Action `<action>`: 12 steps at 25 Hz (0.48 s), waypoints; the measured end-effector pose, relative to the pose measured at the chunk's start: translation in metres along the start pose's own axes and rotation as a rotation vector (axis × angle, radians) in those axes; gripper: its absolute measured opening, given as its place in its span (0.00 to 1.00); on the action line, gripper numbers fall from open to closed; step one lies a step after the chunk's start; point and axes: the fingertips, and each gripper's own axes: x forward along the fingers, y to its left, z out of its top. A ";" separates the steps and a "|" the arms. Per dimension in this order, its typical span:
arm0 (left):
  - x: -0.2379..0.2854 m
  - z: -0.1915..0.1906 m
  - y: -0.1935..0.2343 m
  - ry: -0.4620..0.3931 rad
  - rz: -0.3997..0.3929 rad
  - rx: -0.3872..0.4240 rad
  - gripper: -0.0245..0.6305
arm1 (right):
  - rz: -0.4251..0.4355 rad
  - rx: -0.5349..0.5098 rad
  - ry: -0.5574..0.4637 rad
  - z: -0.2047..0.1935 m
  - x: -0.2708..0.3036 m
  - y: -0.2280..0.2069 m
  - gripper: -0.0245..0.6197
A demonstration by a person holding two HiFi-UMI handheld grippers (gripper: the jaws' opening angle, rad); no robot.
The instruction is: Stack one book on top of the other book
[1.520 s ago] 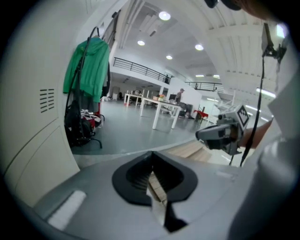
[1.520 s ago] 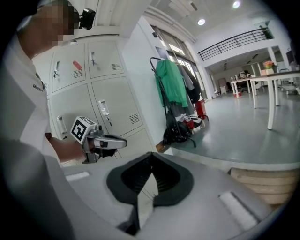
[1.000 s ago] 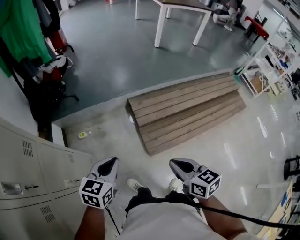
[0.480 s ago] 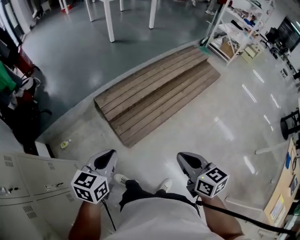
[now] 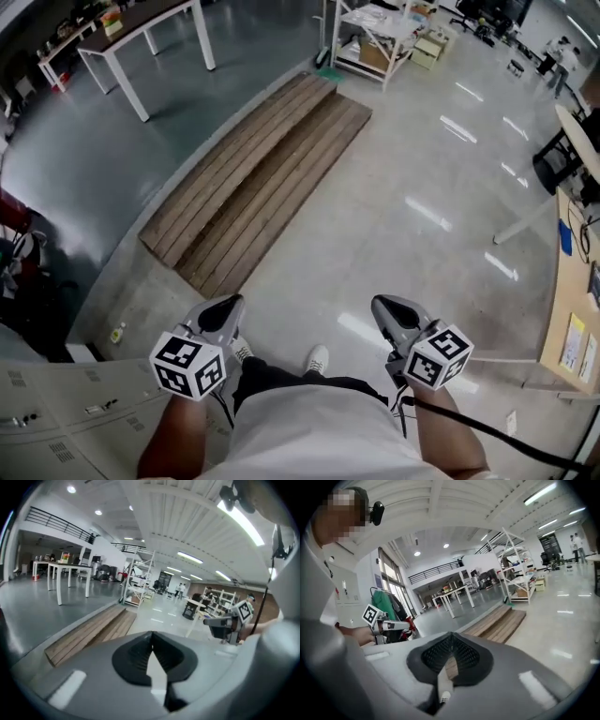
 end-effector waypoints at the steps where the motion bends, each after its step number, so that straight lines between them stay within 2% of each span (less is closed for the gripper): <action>1: 0.009 0.005 -0.009 0.010 -0.021 0.023 0.05 | -0.025 0.015 -0.020 0.000 -0.011 -0.009 0.04; 5: 0.047 0.031 -0.037 0.031 -0.119 0.083 0.05 | -0.139 0.106 -0.139 0.008 -0.060 -0.042 0.04; 12: 0.113 0.071 -0.104 0.088 -0.365 0.238 0.05 | -0.429 0.191 -0.300 0.000 -0.153 -0.069 0.04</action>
